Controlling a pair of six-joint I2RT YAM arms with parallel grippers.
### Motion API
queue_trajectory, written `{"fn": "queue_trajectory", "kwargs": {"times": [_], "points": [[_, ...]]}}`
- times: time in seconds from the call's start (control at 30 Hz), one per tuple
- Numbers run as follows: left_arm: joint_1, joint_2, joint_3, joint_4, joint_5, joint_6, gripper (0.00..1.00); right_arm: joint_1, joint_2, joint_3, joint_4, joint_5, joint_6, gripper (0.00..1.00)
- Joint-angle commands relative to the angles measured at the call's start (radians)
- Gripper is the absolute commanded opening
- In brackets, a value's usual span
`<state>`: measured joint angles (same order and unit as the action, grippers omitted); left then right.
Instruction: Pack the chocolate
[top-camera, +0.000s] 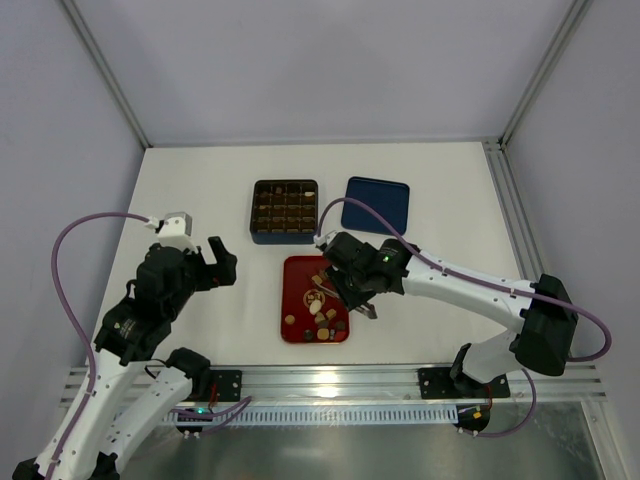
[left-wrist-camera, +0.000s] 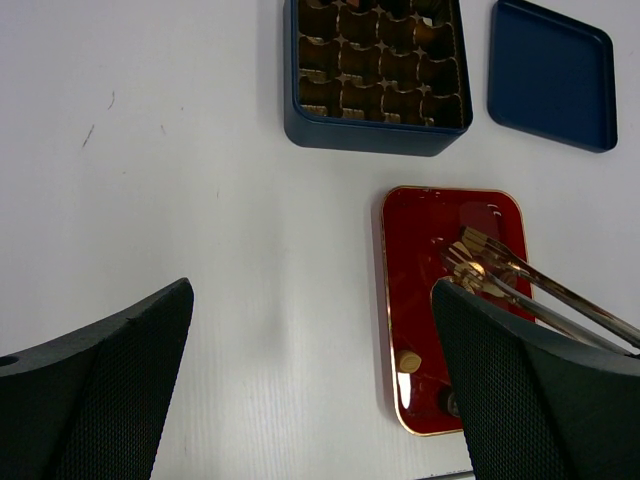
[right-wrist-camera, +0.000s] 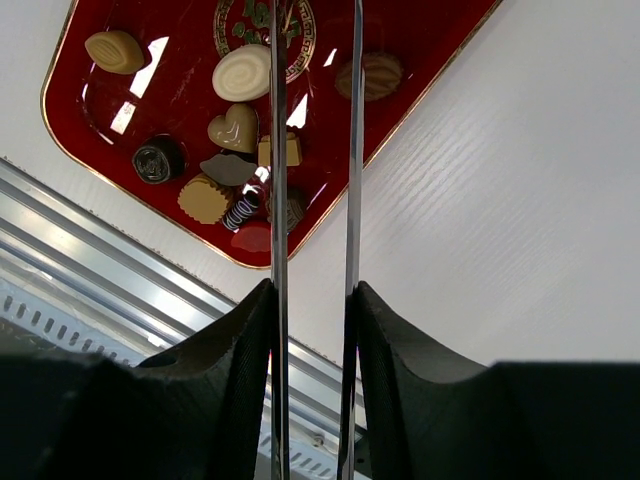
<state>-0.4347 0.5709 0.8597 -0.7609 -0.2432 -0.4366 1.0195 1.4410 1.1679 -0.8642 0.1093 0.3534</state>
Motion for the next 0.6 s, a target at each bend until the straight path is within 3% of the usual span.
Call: {"fn": "queue_trajectory", "kwargs": {"times": [0.0,0.57], "points": [[-0.002,-0.009,-0.005,0.012,-0.011,0.012,1.00,-0.006,0.002,0.036,0.010,0.007,-0.004,0.38],[-0.002,-0.014,-0.005,0.012,-0.013,0.009,1.00,-0.019,-0.037,0.082,-0.009,0.040,0.015,0.34]]}}
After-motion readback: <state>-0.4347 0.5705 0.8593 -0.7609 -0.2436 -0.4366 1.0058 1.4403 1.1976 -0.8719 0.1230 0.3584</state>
